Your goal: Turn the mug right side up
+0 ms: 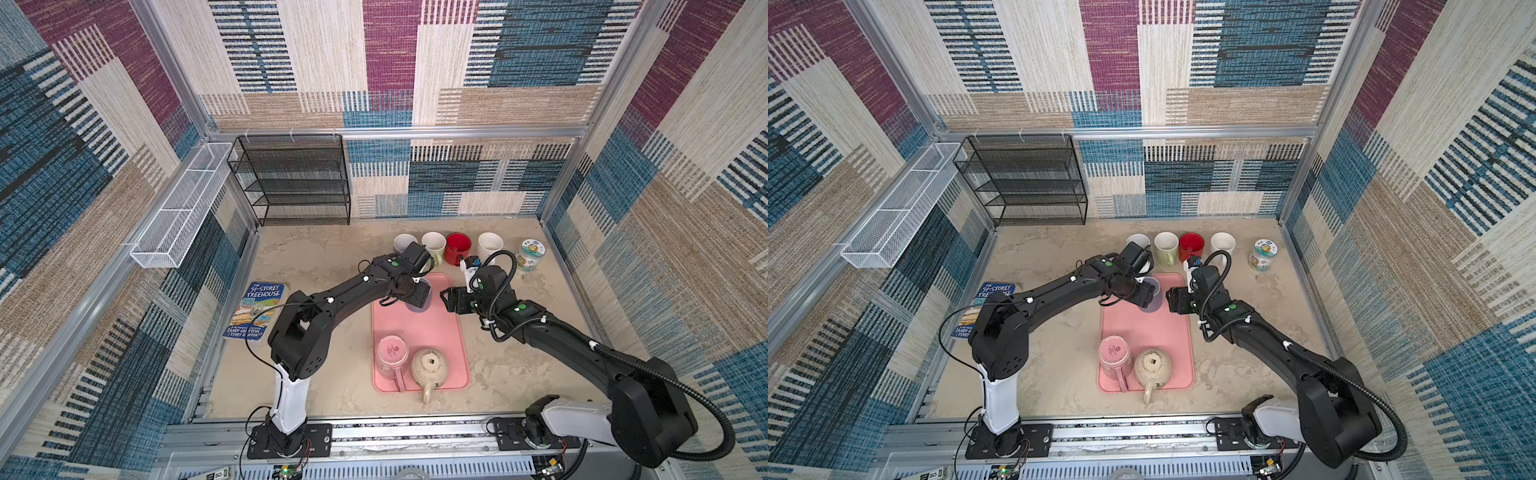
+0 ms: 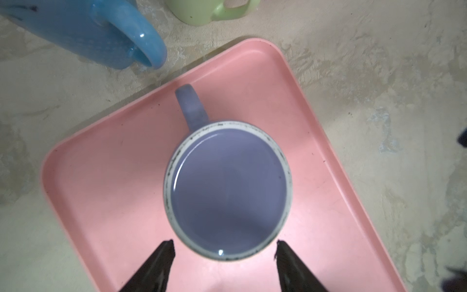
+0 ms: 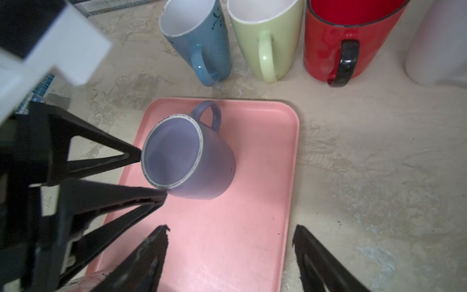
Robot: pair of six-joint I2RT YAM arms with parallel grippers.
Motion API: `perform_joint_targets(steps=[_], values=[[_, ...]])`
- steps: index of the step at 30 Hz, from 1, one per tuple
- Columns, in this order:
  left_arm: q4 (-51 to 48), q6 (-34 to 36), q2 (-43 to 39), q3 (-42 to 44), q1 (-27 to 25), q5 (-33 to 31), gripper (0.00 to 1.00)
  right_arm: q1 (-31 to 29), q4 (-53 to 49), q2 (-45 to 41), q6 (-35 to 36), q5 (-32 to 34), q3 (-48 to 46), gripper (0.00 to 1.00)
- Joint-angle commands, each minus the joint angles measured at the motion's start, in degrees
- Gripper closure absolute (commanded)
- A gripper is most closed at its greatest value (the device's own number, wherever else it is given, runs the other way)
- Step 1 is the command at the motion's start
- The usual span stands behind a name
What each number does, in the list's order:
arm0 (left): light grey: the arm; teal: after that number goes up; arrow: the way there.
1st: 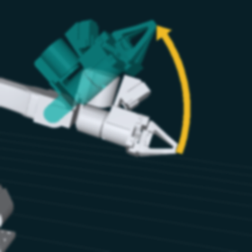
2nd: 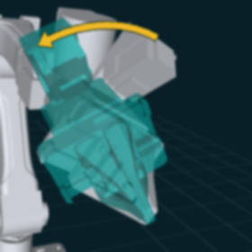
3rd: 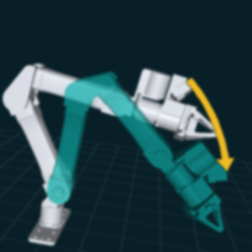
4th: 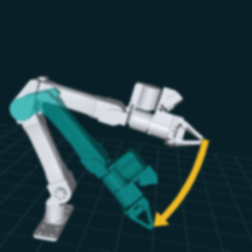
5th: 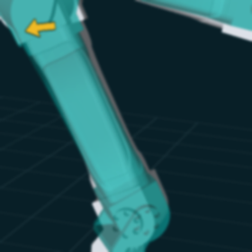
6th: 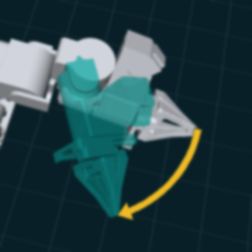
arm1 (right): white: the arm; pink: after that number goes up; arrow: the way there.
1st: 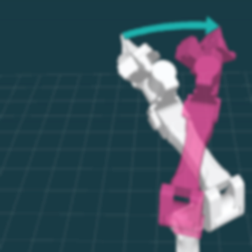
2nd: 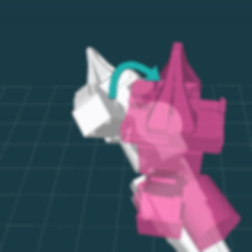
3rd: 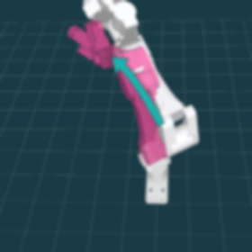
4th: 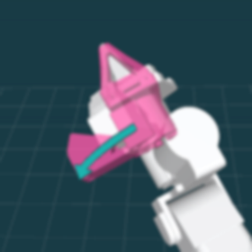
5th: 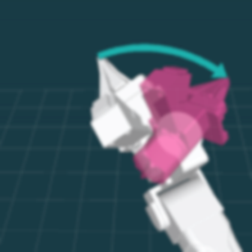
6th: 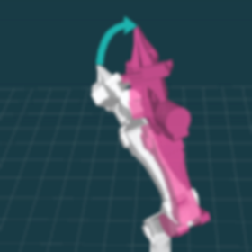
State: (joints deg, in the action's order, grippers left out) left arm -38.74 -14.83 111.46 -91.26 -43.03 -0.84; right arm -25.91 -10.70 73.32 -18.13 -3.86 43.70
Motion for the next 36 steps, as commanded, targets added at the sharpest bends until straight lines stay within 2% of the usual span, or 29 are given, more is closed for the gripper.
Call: perform_joint_targets(steps=[1,9,19,24,30,36], values=[[1.36,-0.70,-3.43,3.04,0.69,1.01,0.32,-0.10,0.36,1.67,-0.68,1.06,1.00,0.20],[7.51,-3.69,-13.25,14.01,2.58,1.01,0.38,0.02,-0.50,10.19,0.35,4.02,9.07,0.20],[11.75,-6.61,-21.21,24.11,4.18,1.55,0.40,0.25,-3.91,23.03,1.76,9.14,20.32,0.21],[12.20,-6.78,-25.39,28.54,4.20,3.06,0.40,-0.09,-4.45,25.70,1.87,8.16,22.20,0.22],[8.46,-6.07,-30.76,31.93,4.18,4.00,0.40,-2.90,-4.71,25.89,1.84,8.61,21.07,0.22],[-0.58,-2.55,-35.98,28.87,4.26,4.77,0.39,-6.81,-5.53,24.84,1.18,8.65,20.29,0.23]])
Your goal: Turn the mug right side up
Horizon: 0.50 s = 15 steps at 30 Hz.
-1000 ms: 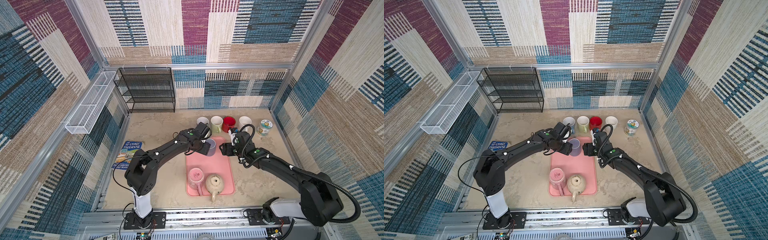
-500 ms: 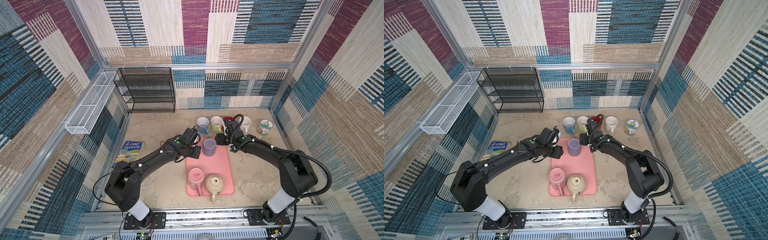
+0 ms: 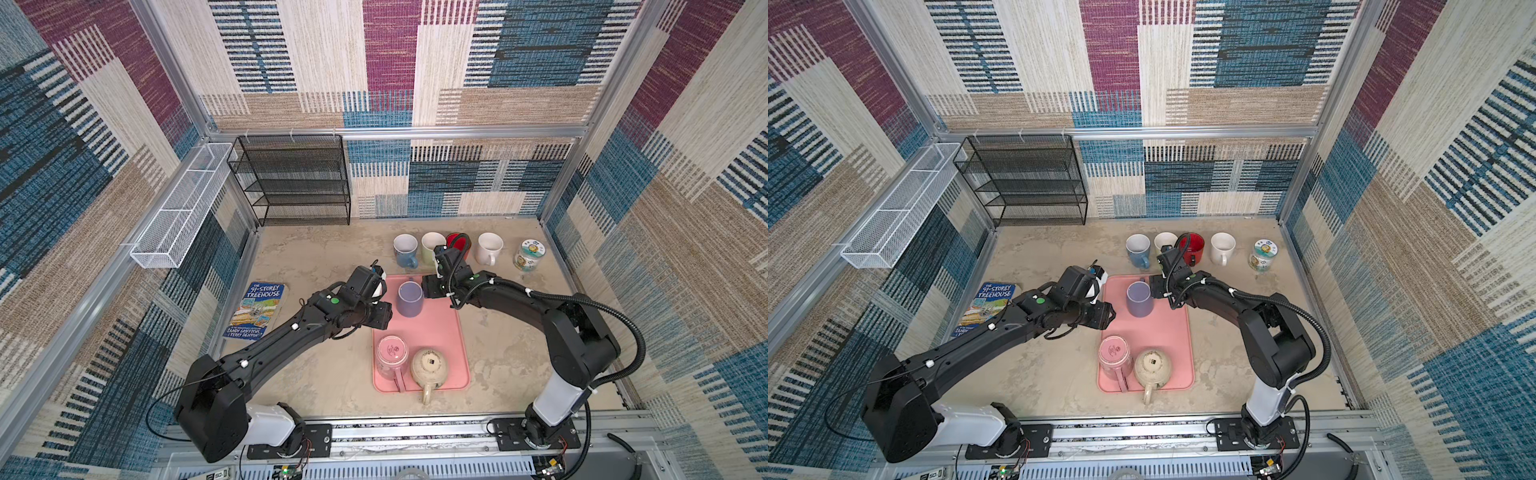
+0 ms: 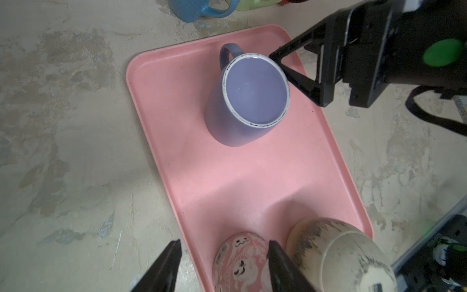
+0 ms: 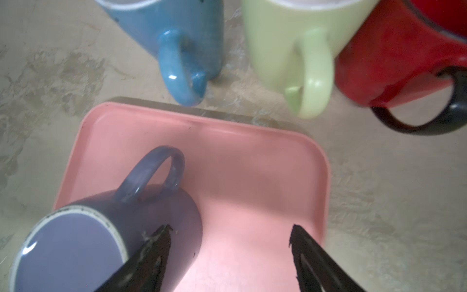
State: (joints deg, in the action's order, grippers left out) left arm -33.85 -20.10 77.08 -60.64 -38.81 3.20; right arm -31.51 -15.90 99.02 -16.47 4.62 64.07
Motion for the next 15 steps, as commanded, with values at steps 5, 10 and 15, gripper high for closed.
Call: perform_joint_targets(steps=[5,10,15], values=[[-13.34,5.38,-1.49,-8.12,2.27,0.69,0.38,-4.18,-0.36,-2.68,-1.55,-2.38,-0.37,0.23],[-13.17,4.37,0.62,-10.05,6.24,2.93,0.38,-6.90,-0.69,-3.26,-1.49,-4.22,0.07,0.23],[-13.91,3.78,3.02,-9.96,6.73,5.40,0.40,-5.89,-4.01,-3.18,1.26,-3.16,4.91,0.21]])
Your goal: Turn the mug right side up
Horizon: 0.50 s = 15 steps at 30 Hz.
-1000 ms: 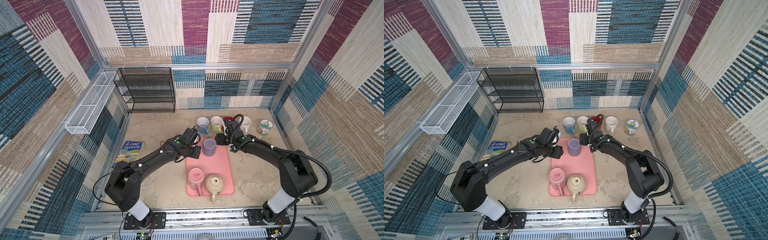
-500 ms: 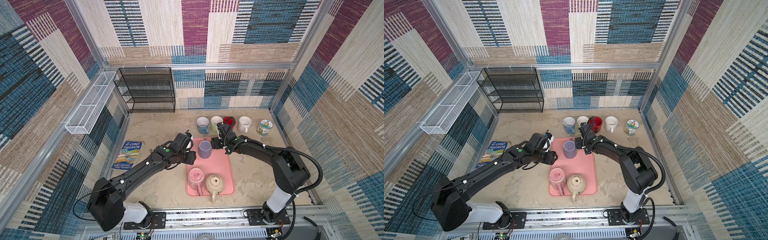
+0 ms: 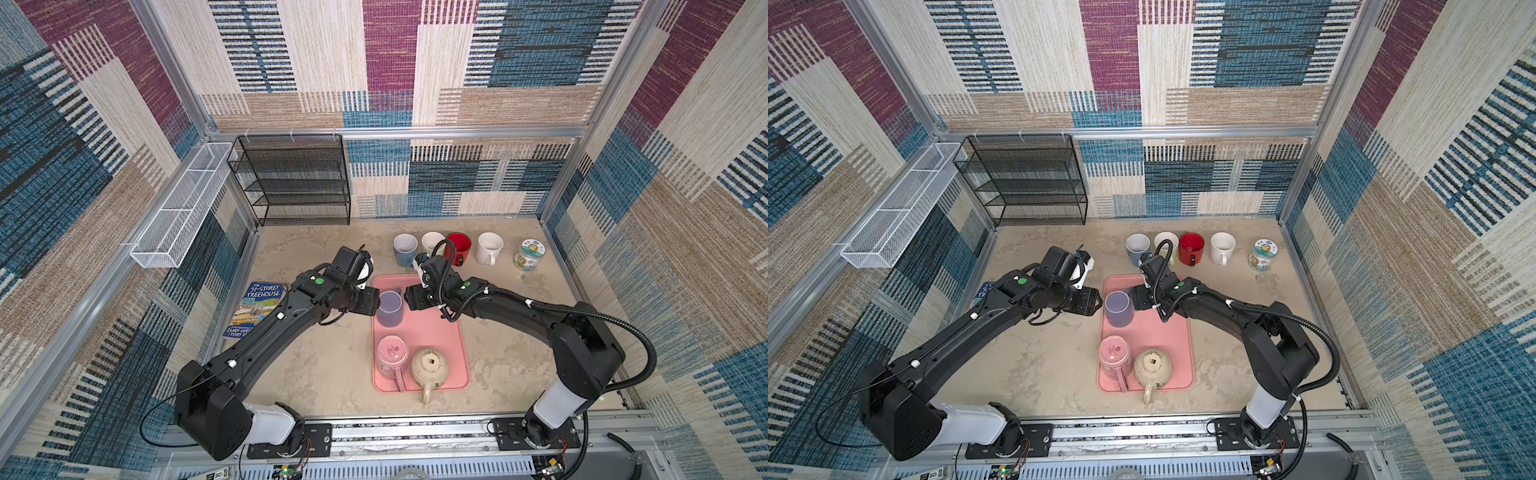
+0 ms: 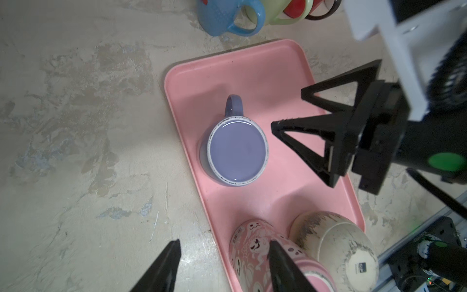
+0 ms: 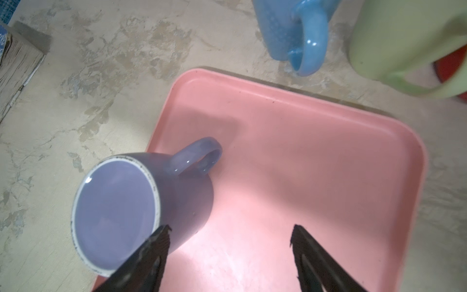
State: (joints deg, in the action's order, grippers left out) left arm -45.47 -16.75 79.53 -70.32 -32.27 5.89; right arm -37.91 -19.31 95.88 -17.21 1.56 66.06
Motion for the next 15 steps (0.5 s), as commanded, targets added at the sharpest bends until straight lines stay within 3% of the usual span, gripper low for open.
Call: perform_joint_targets(steps=[1,8,15], values=[[-2.50,0.05,0.67,-0.02,0.24,3.50,0.40,0.69,-2.59,1.15,2.73,-0.51,5.89,0.21],[-2.91,-2.05,-1.91,3.60,0.04,5.71,0.41,0.65,-8.72,9.23,6.36,0.11,19.08,0.20],[1.69,-5.46,-4.52,6.86,-0.41,4.92,0.42,0.65,-9.78,15.56,7.97,-0.39,24.84,0.23]])
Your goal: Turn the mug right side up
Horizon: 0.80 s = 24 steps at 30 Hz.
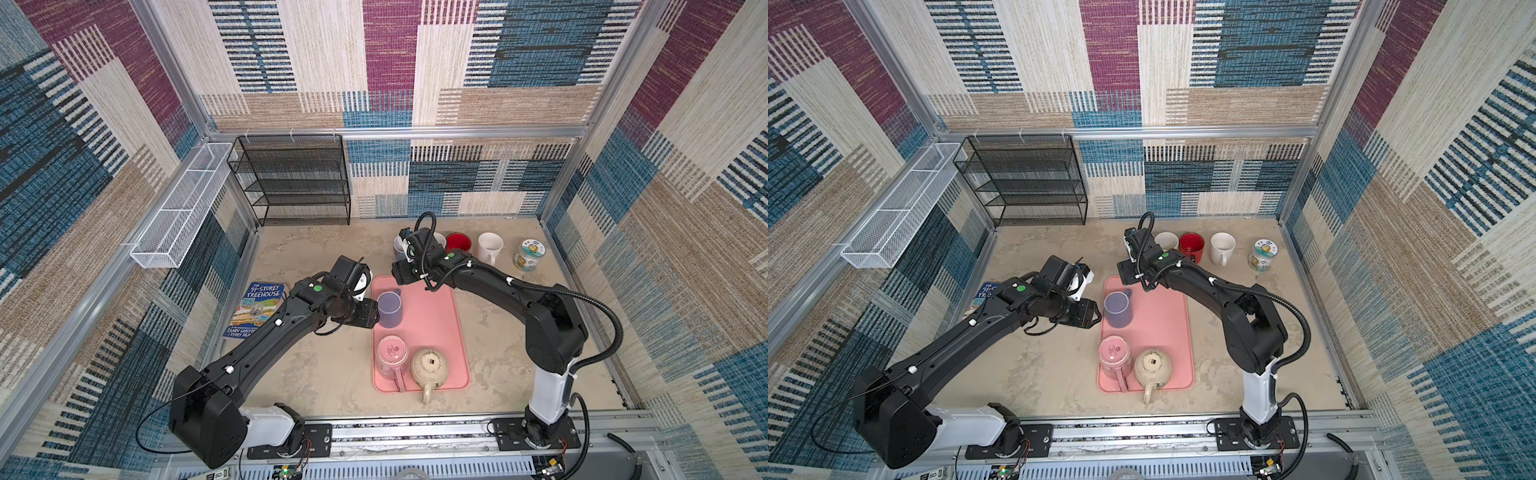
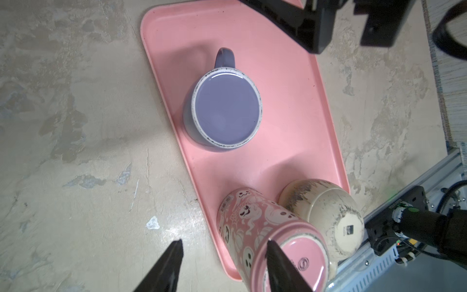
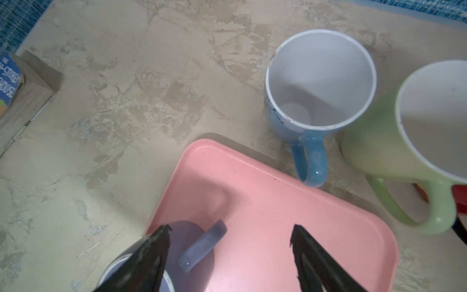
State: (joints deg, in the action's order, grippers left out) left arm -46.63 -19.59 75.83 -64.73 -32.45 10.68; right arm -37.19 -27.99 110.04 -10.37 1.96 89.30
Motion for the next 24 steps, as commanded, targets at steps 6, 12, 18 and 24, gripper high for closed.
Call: perform_joint_targets(steps=[6,12,18,24], values=[[12.17,-8.33,-2.17,8.55,-1.64,-1.20,0.43,-0.07,-1.22,3.61,1.76,-0.98,1.71,0.24],[21.25,-12.10,-2.79,13.80,-2.01,-4.52,0.43,-0.16,-0.59,5.62,1.34,-1.44,1.23,0.24],[27.40,-12.59,2.86,13.24,-2.01,-3.60,0.43,-0.16,-0.75,5.98,1.58,-0.83,0.53,0.25],[29.88,-11.91,5.42,11.66,-1.91,-4.56,0.43,-0.16,0.05,4.98,1.80,-0.37,-1.91,0.25]])
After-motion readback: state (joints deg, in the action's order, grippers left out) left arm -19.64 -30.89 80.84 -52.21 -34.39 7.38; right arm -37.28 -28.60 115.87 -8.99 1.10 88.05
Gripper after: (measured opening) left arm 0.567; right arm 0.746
